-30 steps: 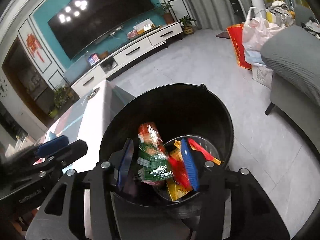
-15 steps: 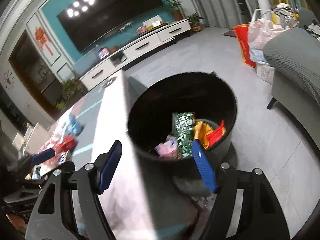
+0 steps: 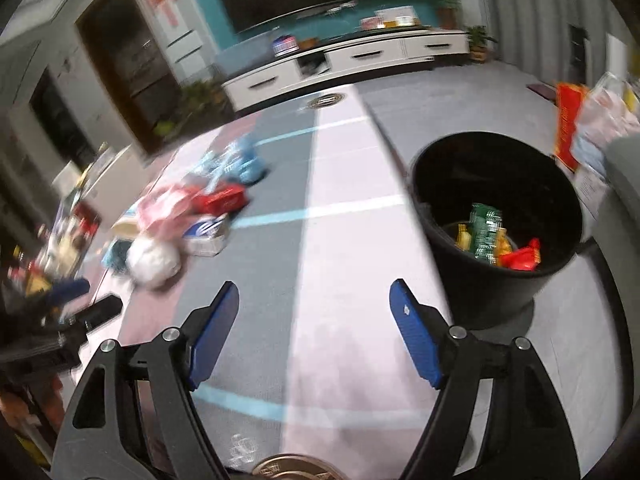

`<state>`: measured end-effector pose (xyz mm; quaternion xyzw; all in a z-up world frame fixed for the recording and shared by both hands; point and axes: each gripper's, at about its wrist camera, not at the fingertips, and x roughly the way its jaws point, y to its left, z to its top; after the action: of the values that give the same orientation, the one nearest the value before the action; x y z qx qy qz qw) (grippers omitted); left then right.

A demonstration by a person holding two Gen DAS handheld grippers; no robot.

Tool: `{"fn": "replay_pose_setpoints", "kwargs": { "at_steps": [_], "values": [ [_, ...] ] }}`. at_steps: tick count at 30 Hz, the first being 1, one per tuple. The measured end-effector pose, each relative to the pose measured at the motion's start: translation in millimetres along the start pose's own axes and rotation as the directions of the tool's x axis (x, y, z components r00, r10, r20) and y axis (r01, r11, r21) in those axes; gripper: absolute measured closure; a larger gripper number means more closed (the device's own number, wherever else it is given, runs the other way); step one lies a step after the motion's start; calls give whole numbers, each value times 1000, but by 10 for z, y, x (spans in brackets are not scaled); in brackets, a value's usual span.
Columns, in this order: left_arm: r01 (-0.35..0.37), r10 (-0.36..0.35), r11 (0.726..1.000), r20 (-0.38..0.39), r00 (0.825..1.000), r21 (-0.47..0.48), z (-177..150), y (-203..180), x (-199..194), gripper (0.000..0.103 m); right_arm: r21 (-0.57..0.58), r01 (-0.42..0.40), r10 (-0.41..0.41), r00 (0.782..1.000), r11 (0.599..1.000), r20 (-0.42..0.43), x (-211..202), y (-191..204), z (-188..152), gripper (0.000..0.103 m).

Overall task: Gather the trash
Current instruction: 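Move both tools back over the remaining trash on the table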

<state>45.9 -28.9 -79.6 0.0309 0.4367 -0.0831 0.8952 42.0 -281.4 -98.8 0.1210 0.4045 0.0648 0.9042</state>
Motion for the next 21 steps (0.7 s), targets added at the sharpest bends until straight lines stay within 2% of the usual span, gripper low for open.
{"fn": "replay_pose_setpoints", "kwargs": {
  "at_steps": [4, 8, 10, 15, 21],
  "values": [
    [-30, 31, 988, 7, 999, -153, -96, 575, -103, 7, -65, -25, 23, 999, 998, -26, 38, 273, -26, 27],
    [-74, 77, 965, 2, 997, -250, -170, 972, -127, 7, -97, -61, 56, 997, 993, -58, 128, 497, -34, 26],
    [-67, 69, 952, -4, 998, -299, -220, 1151, -122, 7, -113, -81, 73, 995, 990, -74, 176, 598, -34, 26],
    [-62, 64, 930, -8, 998, -361, -297, 1338, -42, 7, -157, -118, 102, 989, 981, -103, 305, 820, -56, 26],
    [25, -20, 921, 17, 1000, -388, -312, 1389, 117, 7, -159, -164, 141, 979, 974, -144, 529, 947, -68, 26]
  ]
}}
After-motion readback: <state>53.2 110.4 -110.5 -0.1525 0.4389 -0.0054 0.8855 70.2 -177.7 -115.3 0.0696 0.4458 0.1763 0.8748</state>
